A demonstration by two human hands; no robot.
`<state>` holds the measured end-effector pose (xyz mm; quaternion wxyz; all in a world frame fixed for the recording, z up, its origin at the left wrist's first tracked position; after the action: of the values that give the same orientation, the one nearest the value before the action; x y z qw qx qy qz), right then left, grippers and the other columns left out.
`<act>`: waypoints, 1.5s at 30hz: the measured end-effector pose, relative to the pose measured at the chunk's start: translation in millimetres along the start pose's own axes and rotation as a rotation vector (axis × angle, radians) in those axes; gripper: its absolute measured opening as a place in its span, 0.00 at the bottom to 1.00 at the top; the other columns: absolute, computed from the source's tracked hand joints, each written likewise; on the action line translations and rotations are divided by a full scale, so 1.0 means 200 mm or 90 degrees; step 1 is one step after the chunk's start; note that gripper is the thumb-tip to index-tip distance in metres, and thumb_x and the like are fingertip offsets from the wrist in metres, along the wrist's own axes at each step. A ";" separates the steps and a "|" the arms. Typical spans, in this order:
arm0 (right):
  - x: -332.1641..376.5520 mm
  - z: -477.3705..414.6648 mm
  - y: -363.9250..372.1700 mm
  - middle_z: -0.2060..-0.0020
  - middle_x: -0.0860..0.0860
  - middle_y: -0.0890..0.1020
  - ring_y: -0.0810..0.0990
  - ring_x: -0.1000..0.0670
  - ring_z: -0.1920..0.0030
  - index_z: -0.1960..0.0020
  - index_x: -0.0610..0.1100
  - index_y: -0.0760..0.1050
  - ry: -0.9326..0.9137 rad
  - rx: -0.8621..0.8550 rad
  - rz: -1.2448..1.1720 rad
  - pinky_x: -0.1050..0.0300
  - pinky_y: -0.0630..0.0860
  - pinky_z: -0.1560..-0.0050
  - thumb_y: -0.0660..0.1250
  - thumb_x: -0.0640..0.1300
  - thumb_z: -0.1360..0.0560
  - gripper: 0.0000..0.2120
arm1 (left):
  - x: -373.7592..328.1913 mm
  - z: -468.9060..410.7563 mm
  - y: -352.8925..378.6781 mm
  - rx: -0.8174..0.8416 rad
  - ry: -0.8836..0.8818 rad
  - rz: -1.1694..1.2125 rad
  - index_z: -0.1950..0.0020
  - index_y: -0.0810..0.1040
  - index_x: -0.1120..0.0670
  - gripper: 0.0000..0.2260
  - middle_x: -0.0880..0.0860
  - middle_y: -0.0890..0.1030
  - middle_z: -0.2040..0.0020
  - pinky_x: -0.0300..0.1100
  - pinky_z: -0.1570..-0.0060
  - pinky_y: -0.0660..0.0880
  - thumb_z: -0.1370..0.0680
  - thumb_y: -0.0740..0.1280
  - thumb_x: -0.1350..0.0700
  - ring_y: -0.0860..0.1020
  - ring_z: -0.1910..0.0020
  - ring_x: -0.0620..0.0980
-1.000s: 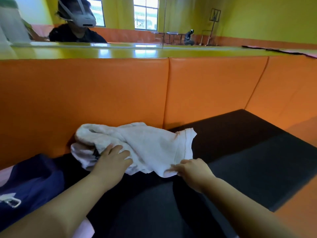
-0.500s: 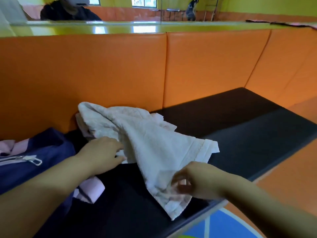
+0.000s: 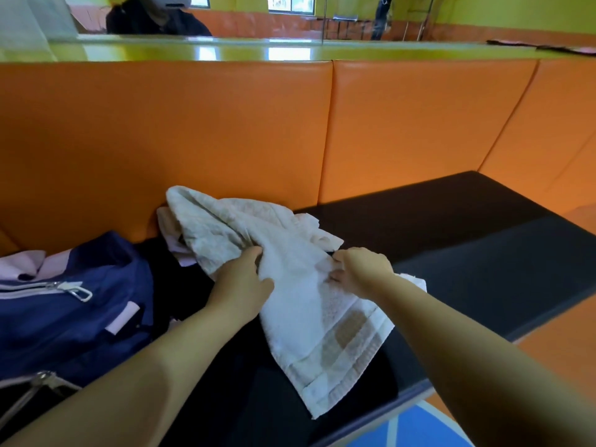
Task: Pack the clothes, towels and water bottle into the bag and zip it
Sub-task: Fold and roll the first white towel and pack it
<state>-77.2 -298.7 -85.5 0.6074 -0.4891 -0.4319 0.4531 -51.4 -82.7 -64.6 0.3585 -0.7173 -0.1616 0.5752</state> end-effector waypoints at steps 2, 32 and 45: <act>-0.02 0.09 0.01 0.57 0.53 0.74 0.75 0.48 0.54 0.59 0.51 0.68 -0.031 -0.049 -0.016 0.55 0.64 0.61 0.63 0.56 0.25 0.10 | 0.03 0.03 -0.04 0.018 0.046 -0.010 0.40 0.75 0.56 0.15 0.52 0.80 0.53 0.40 0.55 0.70 0.26 0.67 0.62 0.77 0.53 0.51; 0.44 0.45 0.02 0.71 0.54 0.68 0.63 0.54 0.70 0.69 0.47 0.63 -0.073 0.030 -0.355 0.58 0.60 0.71 0.71 0.48 0.31 0.18 | 0.15 0.33 -0.22 0.020 -0.086 -0.140 0.55 0.75 0.56 0.07 0.52 0.80 0.57 0.47 0.58 0.76 0.26 0.69 0.54 0.78 0.58 0.52; 0.23 0.63 -0.11 0.56 0.46 0.84 0.84 0.47 0.58 0.47 0.43 0.77 -0.016 0.128 -0.638 0.49 0.82 0.53 0.78 0.43 0.38 0.21 | -0.05 0.37 -0.26 0.030 -0.142 0.222 0.47 0.71 0.54 0.15 0.53 0.80 0.54 0.44 0.58 0.74 0.32 0.70 0.56 0.78 0.56 0.50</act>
<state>-186.5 -230.2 -41.2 0.7887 -0.1559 -0.5751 0.1515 -114.5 -28.9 -26.3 0.2497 -0.6580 -0.0599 0.7079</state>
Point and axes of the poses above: each hand's wrist, its own z-axis away from the middle knuckle, its own y-axis out of the palm, x = y × z, the point moved 1 cm from there along -z, towards the middle knuckle
